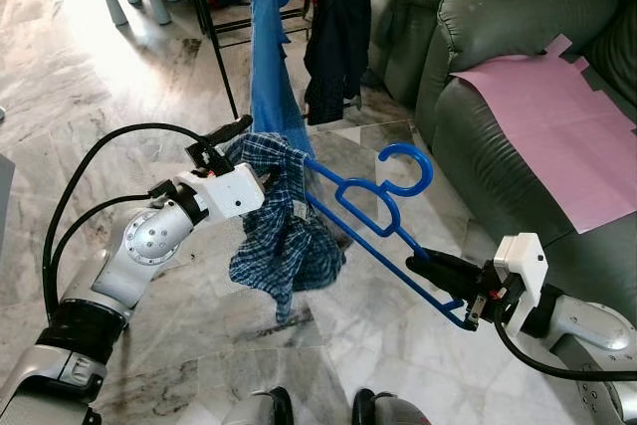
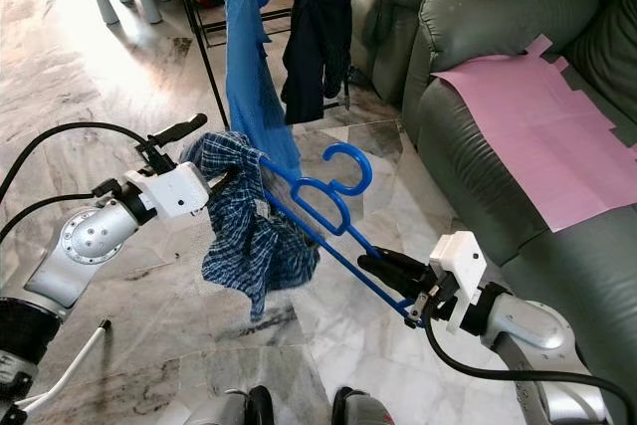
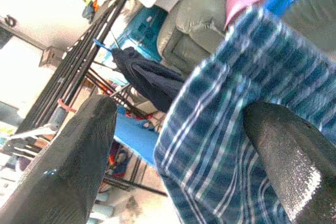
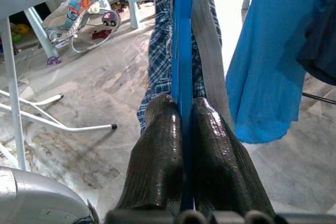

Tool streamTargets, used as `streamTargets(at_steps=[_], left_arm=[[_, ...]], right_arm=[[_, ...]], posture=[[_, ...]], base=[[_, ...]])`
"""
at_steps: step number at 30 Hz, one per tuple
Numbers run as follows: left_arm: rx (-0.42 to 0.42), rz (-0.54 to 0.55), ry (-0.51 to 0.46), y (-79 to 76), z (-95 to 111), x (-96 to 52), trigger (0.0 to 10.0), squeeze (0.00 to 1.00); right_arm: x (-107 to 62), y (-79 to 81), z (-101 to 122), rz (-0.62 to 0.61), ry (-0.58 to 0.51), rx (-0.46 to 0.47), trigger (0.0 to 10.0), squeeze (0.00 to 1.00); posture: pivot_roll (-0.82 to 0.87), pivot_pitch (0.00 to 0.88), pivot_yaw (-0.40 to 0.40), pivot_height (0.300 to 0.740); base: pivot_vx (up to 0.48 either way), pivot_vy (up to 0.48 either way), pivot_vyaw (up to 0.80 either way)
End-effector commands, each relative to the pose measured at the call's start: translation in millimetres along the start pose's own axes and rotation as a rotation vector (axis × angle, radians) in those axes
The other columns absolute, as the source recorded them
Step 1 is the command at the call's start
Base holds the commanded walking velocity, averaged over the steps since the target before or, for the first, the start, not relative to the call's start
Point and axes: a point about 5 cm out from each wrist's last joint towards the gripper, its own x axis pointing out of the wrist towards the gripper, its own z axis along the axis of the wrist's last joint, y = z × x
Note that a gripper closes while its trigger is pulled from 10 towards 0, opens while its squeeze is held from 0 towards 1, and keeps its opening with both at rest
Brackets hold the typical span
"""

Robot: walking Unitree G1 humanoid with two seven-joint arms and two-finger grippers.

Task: Hang hanger

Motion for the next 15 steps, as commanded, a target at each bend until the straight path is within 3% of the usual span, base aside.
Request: streamTargets(at_steps=[1, 4, 5, 6, 7, 15], left_arm=[[-0.003, -0.018, 0.005, -2.1, -1, -1.1, 10.0, 1.00], [0.016, -0.080, -0.027, -7.5, 3, -0.9, 10.0, 1.00], [0.022, -0.111, -0.035, -9.1, 3, -1.4, 10.0, 0.86], [0.024, -0.136, -0.041, -10.3, 4, -1.9, 10.0, 0.86], [0.015, -0.159, -0.048, -10.9, 4, -2.3, 10.0, 0.00], [0.055, -0.288, -0.075, -5.5, 5, -1.2, 10.0, 0.00]], right_arm=[[1.1, 5.8, 2, 0.030, -0.015, -0.007, 10.0, 0.00], [0.8, 7.3, 2, 0.044, -0.009, -0.007, 10.0, 0.00], [0.0, 7.3, 2, 0.047, -0.005, -0.007, 10.0, 0.00], [-0.7, 7.2, 2, 0.050, -0.003, -0.007, 10.0, 0.00], [-1.7, 6.8, 2, 0.052, 0.001, -0.009, 10.0, 0.00], [-9.1, 7.8, -3, 0.107, 0.059, -0.016, 10.0, 0.00]], posture=[[-0.05, 0.187, 0.001, 0.740], [-0.05, 0.186, 0.001, 0.740], [-0.05, 0.188, 0.001, 0.740], [-0.05, 0.188, 0.001, 0.740], [-0.05, 0.188, 0.001, 0.740], [-0.04, 0.189, -0.001, 0.740]], base=[[0.000, 0.000, 0.00], [0.000, 0.000, 0.00], [0.000, 0.000, 0.00], [0.000, 0.000, 0.00], [0.000, 0.000, 0.00], [0.000, 0.000, 0.00]])
